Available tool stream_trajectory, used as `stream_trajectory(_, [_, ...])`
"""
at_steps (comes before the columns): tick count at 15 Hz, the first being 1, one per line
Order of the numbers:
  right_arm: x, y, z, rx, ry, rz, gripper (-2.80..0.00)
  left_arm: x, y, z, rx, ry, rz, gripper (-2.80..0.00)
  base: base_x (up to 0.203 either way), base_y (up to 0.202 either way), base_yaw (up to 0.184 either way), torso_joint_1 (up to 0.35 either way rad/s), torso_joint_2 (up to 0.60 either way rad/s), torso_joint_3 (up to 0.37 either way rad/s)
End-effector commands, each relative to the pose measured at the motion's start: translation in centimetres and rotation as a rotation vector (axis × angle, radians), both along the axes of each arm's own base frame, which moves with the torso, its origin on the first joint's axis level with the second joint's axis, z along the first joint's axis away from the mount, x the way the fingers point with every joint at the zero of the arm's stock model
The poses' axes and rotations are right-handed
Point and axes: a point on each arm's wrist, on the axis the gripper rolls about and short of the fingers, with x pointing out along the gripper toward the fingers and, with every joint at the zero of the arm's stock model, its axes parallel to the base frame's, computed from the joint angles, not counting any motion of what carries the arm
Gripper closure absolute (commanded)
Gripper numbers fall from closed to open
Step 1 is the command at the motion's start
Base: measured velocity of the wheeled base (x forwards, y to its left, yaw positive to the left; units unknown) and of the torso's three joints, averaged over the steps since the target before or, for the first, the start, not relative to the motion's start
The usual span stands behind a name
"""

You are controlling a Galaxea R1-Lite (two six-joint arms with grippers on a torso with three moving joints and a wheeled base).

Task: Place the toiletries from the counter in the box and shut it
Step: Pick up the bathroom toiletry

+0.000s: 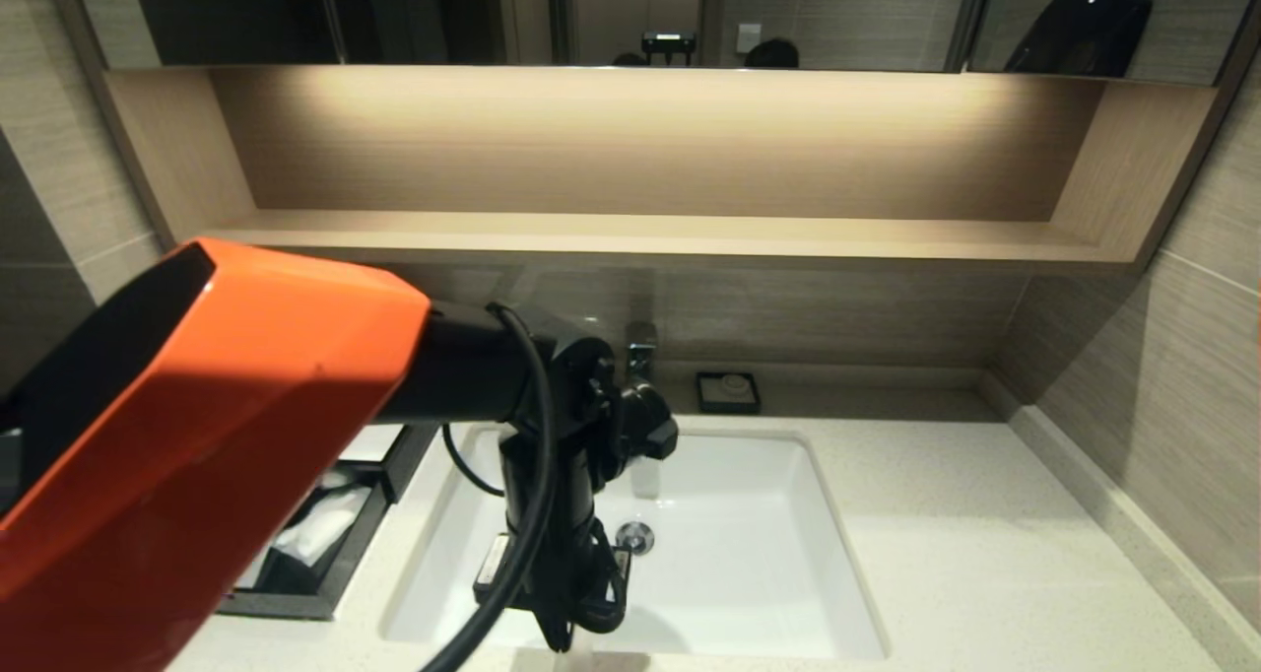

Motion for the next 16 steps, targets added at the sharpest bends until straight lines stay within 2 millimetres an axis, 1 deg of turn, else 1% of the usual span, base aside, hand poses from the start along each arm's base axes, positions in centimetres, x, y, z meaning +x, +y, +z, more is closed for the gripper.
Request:
stream_trajectory(1, [0.0, 0.0, 0.0, -0.001, 0.0, 0.002, 0.0, 0.6, -0.7, -0.4, -0.008, -0.003, 0.003, 0.0, 0.0, 0.0, 0.0, 0.0, 0.0, 0.0])
stream_trajectory(5, [0.0, 0.0, 0.0, -0.001, 0.0, 0.001, 0.0, 1.7, -1.8, -0.9, -0.025, -0.013, 0.012, 0.0, 0.0, 0.0, 0.0, 0.0, 0.0, 0.0])
stream_trajectory(8, [0.0, 0.0, 0.0, -0.001, 0.0, 0.0, 0.0, 2.1, -2.2, -1.5, -0.024, -0.011, 0.014, 0.0, 0.0, 0.0, 0.0, 0.0, 0.0, 0.0])
stream_trajectory(9, [0.0, 0.0, 0.0, -0.001, 0.0, 0.0, 0.0, 2.3, -2.3, -1.7, -0.025, -0.013, 0.015, -2.8, 0.0, 0.0, 0.0, 0.0, 0.0, 0.0])
stream_trajectory(12, [0.0, 0.0, 0.0, -0.001, 0.0, 0.0, 0.0, 2.9, -2.7, -2.2, -0.021, -0.011, 0.035, -2.8, 0.0, 0.0, 0.0, 0.0, 0.0, 0.0])
stream_trajectory(14, [0.0, 0.0, 0.0, -0.001, 0.0, 0.0, 0.0, 3.1, -2.5, -2.2, -0.014, -0.009, 0.043, -2.8, 0.0, 0.0, 0.0, 0.0, 0.0, 0.0])
stream_trajectory(16, [0.0, 0.0, 0.0, -0.001, 0.0, 0.001, 0.0, 3.7, -1.9, -2.4, -0.007, -0.012, 0.063, -2.8, 0.0, 0.0, 0.0, 0.0, 0.0, 0.0])
